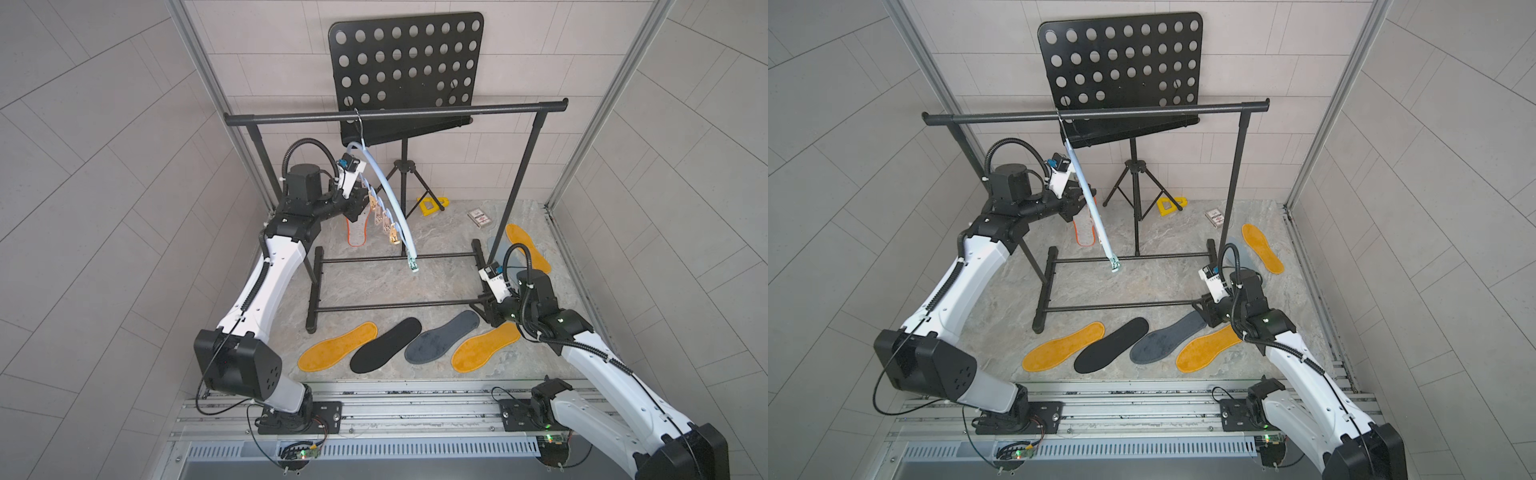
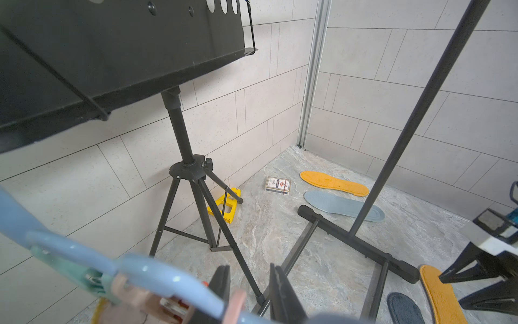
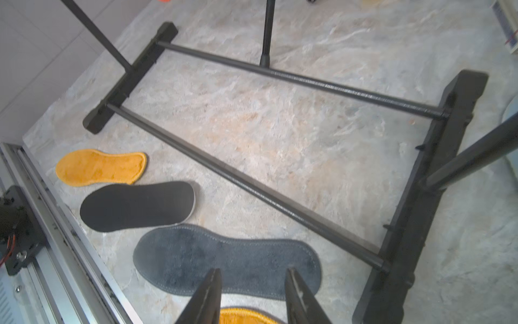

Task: Take the shoe insoles off the hanger
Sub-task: Place the insole at the center of the board, then remove the insole from the hanger.

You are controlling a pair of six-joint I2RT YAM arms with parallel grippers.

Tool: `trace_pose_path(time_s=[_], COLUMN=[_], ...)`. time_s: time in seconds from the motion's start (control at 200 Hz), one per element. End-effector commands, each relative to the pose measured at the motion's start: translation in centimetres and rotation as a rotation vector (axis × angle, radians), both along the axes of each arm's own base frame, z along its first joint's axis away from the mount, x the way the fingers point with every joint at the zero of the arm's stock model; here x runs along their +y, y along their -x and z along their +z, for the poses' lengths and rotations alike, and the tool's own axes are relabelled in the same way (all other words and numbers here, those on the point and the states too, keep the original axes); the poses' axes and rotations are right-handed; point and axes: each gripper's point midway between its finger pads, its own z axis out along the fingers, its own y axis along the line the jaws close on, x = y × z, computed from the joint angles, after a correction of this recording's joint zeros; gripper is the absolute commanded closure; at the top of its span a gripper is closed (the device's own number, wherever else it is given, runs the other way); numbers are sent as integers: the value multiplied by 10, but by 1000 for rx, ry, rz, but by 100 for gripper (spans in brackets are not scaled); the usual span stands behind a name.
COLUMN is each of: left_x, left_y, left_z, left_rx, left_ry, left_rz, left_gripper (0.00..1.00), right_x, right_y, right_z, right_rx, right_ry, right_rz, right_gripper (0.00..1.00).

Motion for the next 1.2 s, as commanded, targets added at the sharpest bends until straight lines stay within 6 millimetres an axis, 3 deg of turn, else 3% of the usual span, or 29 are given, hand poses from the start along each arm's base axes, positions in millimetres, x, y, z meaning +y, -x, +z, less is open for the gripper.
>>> trace_pose_path(time_s=[0.0, 0.215, 0.425, 0.6, 0.726, 0.926, 1.196], left_x=[9, 11, 14, 20, 23, 30, 45], left_y=[3, 10, 18, 36, 56, 94, 145], left_z=[-70, -74, -72, -73, -84, -116, -178], left_rx=[245, 250, 264, 265, 282, 345, 620], left_ry=[-37, -54, -48, -60, -62, -66, -14], left_rz=[49, 52, 64, 87, 83, 105, 256], left_gripper=[94, 87, 46, 30, 27, 27, 28], right_x=[-6, 0, -5, -6, -7, -6, -4], right_y=[6, 9, 12, 12, 13, 16, 16], right_z=[-4, -4, -3, -3, -2, -4, -4], right_rx=[-17, -20, -24, -33, -35, -27, -28], right_ry=[59, 70, 90, 100, 101, 112, 115], right_rz=[19, 54, 27, 18, 13, 22, 33], right_gripper=[57, 56, 56, 56, 56, 56, 56])
